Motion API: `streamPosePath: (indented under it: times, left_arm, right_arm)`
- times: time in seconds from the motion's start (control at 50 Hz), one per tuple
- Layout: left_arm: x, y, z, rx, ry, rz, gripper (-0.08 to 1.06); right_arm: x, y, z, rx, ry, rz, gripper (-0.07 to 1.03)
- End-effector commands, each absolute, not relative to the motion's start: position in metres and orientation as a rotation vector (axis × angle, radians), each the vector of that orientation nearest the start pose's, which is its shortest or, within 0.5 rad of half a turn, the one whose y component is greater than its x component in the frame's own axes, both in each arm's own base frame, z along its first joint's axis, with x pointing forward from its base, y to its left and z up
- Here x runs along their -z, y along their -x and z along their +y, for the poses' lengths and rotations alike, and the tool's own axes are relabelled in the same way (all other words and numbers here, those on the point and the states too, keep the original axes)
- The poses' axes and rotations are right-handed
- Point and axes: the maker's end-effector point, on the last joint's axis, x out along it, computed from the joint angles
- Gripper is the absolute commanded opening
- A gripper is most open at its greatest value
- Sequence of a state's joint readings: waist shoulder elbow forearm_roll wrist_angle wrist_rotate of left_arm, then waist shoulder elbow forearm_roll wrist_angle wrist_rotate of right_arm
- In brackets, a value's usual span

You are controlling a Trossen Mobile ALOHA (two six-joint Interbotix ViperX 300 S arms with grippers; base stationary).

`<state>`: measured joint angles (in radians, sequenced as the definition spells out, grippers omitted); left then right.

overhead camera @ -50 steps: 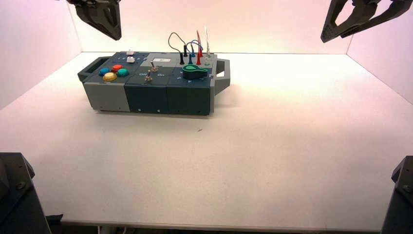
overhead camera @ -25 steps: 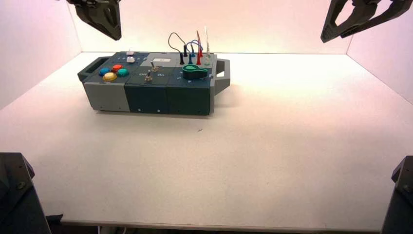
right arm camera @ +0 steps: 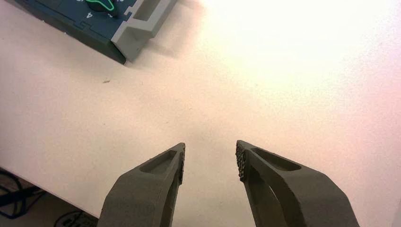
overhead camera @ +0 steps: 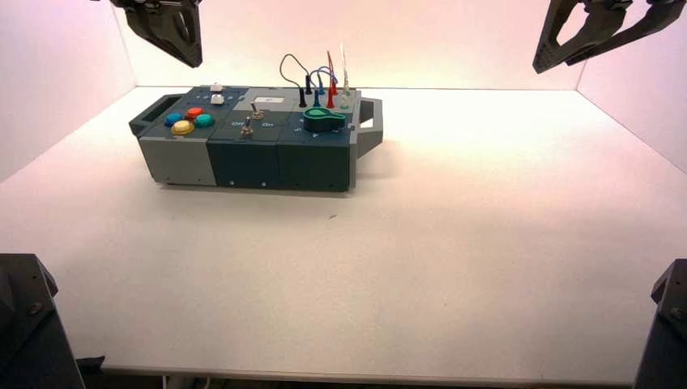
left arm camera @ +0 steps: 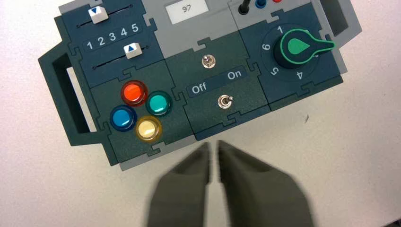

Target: Open left gripper.

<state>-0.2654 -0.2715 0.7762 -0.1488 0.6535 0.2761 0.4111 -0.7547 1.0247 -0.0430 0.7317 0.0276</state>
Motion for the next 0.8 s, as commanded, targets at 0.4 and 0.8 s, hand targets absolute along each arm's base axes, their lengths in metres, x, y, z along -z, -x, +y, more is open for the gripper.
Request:
streamPosePath:
  times: [0.4, 0.8]
  left_arm:
    - [-0.1366, -0.3094, -0.1001, 0.406, -0.248, 1.078, 0.97]
    - [-0.1373, -0.3091, -0.1002, 0.407, -0.248, 1.079, 0.90]
  right_arm:
    - [-0.1624, -0.2081, 0.0871, -0.359, 0.219, 0.967, 0.57]
    - [-0.1629, -0.2083, 0.0872, -0.358, 0.217, 0.968, 0.57]
